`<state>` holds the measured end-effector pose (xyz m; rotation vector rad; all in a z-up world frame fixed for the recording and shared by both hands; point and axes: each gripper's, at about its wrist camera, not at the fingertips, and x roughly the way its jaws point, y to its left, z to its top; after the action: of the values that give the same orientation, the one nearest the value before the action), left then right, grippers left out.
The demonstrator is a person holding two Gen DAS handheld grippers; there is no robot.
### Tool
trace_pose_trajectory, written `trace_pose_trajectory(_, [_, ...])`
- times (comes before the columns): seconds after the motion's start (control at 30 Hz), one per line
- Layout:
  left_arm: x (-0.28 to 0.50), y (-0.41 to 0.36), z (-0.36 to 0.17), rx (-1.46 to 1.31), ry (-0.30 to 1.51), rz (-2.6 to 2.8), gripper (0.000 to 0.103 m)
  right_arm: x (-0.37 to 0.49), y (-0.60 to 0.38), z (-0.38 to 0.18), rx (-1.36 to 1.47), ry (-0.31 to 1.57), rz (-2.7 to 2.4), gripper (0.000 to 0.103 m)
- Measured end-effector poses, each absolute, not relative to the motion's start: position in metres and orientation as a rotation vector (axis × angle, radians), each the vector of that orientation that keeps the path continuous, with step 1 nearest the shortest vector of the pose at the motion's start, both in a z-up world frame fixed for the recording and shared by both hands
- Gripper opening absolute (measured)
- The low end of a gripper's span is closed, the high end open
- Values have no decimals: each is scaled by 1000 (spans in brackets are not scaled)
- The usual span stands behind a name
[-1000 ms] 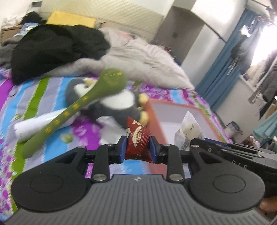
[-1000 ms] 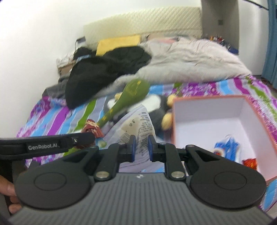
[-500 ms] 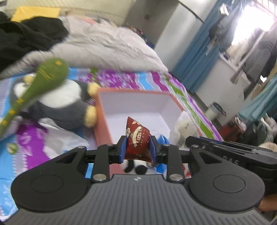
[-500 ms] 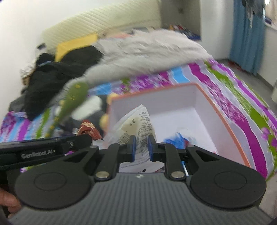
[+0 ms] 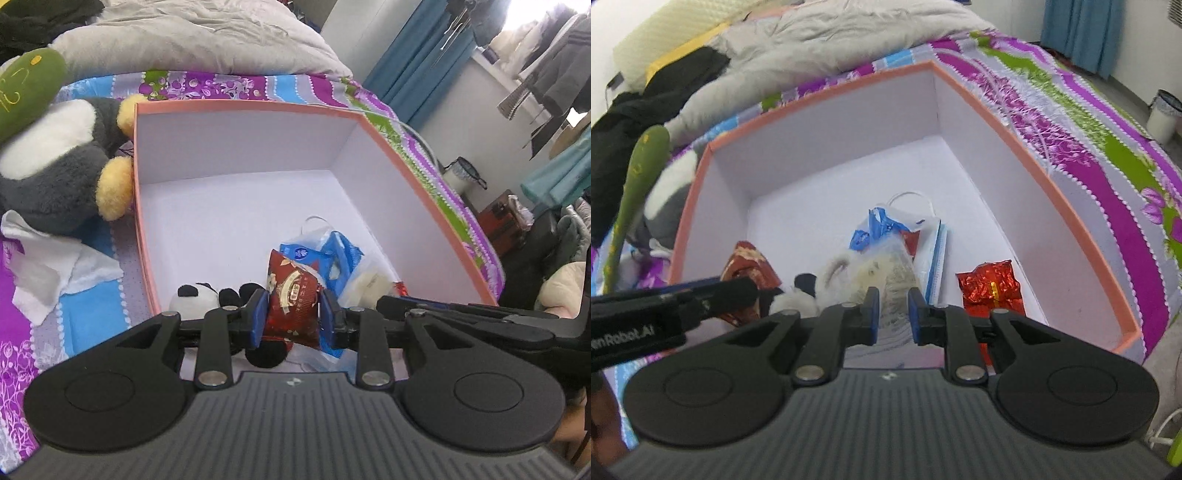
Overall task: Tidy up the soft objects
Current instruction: 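Open both tools to drop the wrapper and packet into the pink box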
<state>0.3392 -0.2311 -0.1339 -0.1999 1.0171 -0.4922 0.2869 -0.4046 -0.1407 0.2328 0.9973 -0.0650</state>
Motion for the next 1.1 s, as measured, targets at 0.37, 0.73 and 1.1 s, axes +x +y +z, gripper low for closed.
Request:
trace_pose_trajectory(0.37, [334, -231, -120, -182, 985, -455, 47, 277, -412, -117, 290, 931, -32, 47])
trace_pose_trajectory(0.73, [271, -188, -41, -175, 818, -426, 47, 216, -384, -41, 276, 779, 5, 47])
trace_pose_trajectory(1.1, [182, -125, 27, -175, 656, -393, 47, 151, -337, 11, 241, 655, 75, 47])
